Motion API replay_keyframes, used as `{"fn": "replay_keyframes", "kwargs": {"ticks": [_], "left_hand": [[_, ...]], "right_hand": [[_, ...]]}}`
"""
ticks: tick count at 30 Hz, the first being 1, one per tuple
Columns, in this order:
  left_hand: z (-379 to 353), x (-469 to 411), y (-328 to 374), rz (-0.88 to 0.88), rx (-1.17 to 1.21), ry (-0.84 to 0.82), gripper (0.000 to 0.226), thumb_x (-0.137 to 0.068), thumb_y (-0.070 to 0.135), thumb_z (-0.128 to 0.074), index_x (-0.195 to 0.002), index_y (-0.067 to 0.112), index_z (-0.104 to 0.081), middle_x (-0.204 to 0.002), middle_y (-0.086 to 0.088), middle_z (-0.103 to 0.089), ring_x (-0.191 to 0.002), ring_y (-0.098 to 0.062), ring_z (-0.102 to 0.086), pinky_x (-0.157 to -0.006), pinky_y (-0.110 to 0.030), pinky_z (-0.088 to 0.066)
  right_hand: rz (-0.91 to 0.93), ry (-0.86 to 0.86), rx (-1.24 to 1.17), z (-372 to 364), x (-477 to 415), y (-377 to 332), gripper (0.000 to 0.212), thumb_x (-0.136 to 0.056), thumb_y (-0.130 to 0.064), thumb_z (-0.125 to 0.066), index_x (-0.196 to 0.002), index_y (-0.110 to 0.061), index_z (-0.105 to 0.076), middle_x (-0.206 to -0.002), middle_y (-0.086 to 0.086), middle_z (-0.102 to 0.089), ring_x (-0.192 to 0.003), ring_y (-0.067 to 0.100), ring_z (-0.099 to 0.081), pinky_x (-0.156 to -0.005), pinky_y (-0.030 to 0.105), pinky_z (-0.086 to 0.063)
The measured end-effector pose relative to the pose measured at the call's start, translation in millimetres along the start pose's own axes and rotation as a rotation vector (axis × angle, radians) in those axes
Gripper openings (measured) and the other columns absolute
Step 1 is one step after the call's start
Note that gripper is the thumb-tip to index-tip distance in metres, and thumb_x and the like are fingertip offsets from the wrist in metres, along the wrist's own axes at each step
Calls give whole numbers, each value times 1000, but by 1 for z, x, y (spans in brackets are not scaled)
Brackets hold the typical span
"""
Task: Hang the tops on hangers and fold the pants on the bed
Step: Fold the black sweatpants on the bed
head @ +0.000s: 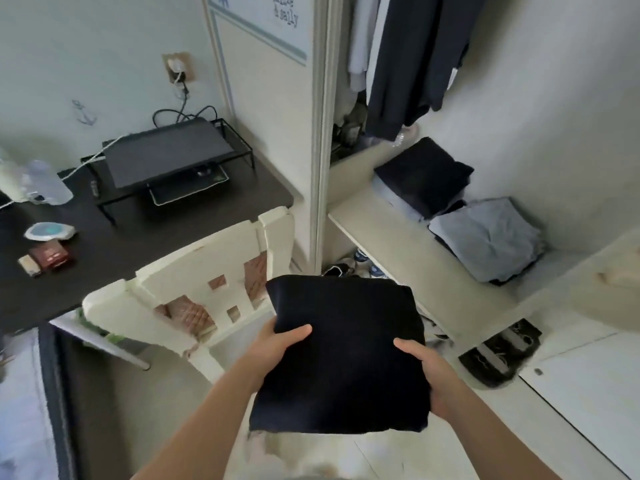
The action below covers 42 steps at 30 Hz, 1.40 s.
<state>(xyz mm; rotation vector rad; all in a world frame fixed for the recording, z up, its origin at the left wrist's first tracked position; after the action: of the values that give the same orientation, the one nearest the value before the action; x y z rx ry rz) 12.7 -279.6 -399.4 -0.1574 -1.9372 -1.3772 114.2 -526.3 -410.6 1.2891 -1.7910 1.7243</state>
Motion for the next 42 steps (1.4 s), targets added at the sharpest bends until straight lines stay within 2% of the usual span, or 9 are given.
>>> {"fn": "replay_keyframes", "kwargs": {"ticks": [3, 10, 14, 18, 26, 32, 35, 40, 42], "left_hand": [[-32, -46, 34, -22, -81, -80, 42, -83, 28, -81, -122, 27, -64, -105, 1, -77, -96, -23, -74, -91, -44, -57], [-99, -166, 112, -51, -252, -220, 52, -75, 32, -87, -122, 28, -65, -106, -1, -77, -96, -26, -74, -94, -49, -56], [-141, -240, 156, -51, -350, -303, 68, -65, 36, -91, -126, 24, -63, -110, -3, -76, -100, -27, -73, -97, -48, -55], [-187, -308, 193, -60, -433, -366, 51, -78, 22, -85, -125, 21, -64, -108, -2, -76, -97, -23, -74, -92, -42, -57], [-288, -405, 252, -147, -620, -552, 48, -85, 25, -79, -129, 26, -58, -116, 7, -72, -102, -10, -70, -85, -23, -55], [-352, -476, 277, -278, -748, -555, 61, -89, 38, -74, -144, 27, -50, -128, 9, -63, -118, -11, -60, -106, -36, -47], [-379, -506, 290, -378, -793, -504, 57, -92, 40, -69, -143, 24, -50, -126, 8, -62, -116, -13, -59, -103, -33, -46], [-413, -558, 315, -493, -814, -440, 40, -93, 35, -69, -130, 27, -57, -110, 19, -63, -98, 8, -58, -81, -10, -42], [-420, -580, 330, -536, -830, -392, 34, -92, 33, -70, -124, 24, -61, -106, 19, -65, -98, 7, -60, -79, -8, -42]], "right_hand": [[68, 59, -100, 22, -12, -29, 35, -87, -22, -71, -121, -11, -67, -110, 12, -75, -101, 34, -72, -97, 52, -53], [201, 231, -282, 58, -63, -103, 36, -85, -19, -74, -119, -8, -66, -100, 11, -77, -92, 34, -74, -74, 42, -57], [249, 274, -421, 69, -100, -143, 43, -86, -21, -73, -126, -12, -63, -111, 11, -75, -98, 31, -73, -80, 42, -55], [282, 351, -549, 86, -134, -177, 43, -86, -21, -73, -127, -11, -63, -115, 11, -74, -102, 32, -72, -83, 42, -55], [329, 532, -696, 129, -189, -242, 41, -85, -15, -73, -123, -5, -64, -114, 20, -72, -103, 37, -71, -93, 48, -55], [390, 601, -718, 172, -230, -288, 39, -85, -17, -73, -123, -10, -66, -112, 12, -75, -102, 30, -73, -84, 40, -55], [421, 609, -728, 195, -252, -311, 37, -87, -18, -72, -122, -12, -66, -112, 11, -75, -103, 29, -72, -84, 40, -55], [466, 568, -739, 226, -298, -353, 38, -88, -16, -72, -124, -8, -64, -113, 14, -74, -102, 32, -72, -83, 41, -55], [473, 539, -763, 232, -320, -370, 38, -87, -13, -71, -124, -8, -64, -114, 16, -73, -103, 33, -72, -84, 42, -56]]}}
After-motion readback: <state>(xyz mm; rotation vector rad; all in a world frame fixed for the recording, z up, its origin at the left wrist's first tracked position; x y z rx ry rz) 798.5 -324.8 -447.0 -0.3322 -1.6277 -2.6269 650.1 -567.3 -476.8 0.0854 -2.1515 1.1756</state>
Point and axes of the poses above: each hand's wrist, its own x-axis away from the middle knuckle, its own z-axis out of the back of the hand, y = z × x, the point moved 9 cm from there along -x, towards the middle knuckle
